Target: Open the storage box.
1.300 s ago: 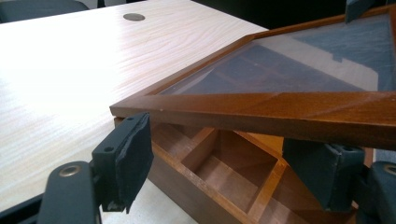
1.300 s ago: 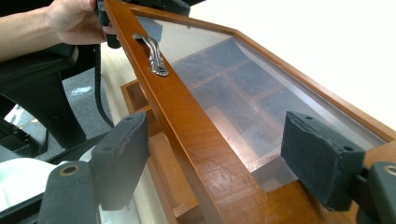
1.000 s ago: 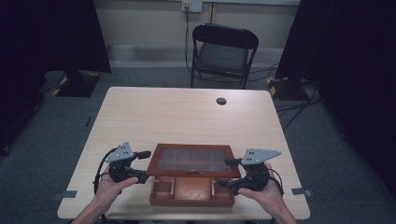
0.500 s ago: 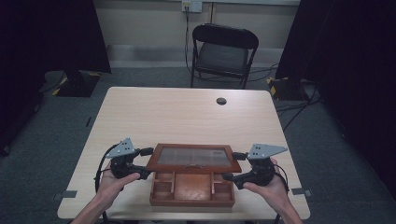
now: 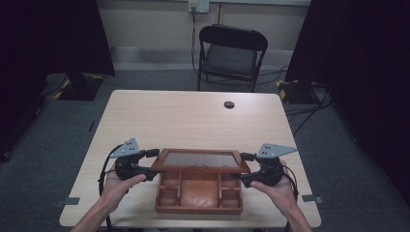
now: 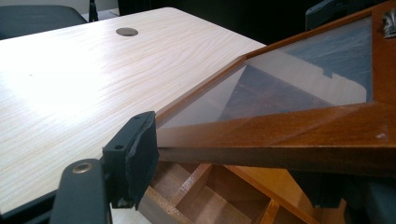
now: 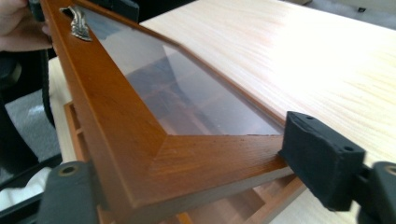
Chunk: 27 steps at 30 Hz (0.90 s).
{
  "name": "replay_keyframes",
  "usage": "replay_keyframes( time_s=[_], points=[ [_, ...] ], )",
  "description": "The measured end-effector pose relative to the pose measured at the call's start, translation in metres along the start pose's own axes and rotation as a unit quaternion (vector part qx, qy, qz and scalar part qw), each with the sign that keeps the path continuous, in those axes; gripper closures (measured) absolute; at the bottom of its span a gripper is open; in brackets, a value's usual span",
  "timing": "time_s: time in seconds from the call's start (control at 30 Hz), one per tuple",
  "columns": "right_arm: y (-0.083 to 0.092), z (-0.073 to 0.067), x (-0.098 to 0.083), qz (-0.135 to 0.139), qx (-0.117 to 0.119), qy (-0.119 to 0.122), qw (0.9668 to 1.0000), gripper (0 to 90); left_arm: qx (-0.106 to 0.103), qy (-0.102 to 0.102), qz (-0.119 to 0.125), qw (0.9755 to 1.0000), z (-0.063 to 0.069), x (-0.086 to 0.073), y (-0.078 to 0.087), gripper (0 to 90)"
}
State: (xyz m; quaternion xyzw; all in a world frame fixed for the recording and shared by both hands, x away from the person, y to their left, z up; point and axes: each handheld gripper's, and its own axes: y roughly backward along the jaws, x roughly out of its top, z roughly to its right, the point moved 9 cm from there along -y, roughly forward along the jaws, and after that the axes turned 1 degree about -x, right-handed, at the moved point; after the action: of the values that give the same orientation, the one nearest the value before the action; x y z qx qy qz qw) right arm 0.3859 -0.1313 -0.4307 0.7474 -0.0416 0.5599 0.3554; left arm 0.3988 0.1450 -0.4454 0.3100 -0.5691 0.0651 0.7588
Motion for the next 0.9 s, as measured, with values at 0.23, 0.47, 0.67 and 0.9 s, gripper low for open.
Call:
replay_keyframes(
  time_s=[0.23,0.47,0.67,0.9],
  points=[
    [-0.002,0.005,0.005,0.013,0.009,-0.014,0.9998,28.5,-0.008,0.003,0.002,1.0000,-0.002,0.007,-0.002,31.2],
    [-0.004,0.012,0.009,0.020,0.019,-0.030,0.9991,33.2,-0.012,0.006,-0.001,0.9999,-0.003,0.011,-0.008,32.0],
    [-0.005,0.015,0.011,0.022,0.017,-0.039,0.9989,33.8,-0.022,0.030,0.003,0.9993,-0.004,0.013,-0.012,31.6],
    [-0.008,0.018,0.012,0.022,0.020,-0.044,0.9986,32.9,-0.014,0.023,-0.009,0.9996,-0.008,0.013,-0.014,33.6]
  ],
)
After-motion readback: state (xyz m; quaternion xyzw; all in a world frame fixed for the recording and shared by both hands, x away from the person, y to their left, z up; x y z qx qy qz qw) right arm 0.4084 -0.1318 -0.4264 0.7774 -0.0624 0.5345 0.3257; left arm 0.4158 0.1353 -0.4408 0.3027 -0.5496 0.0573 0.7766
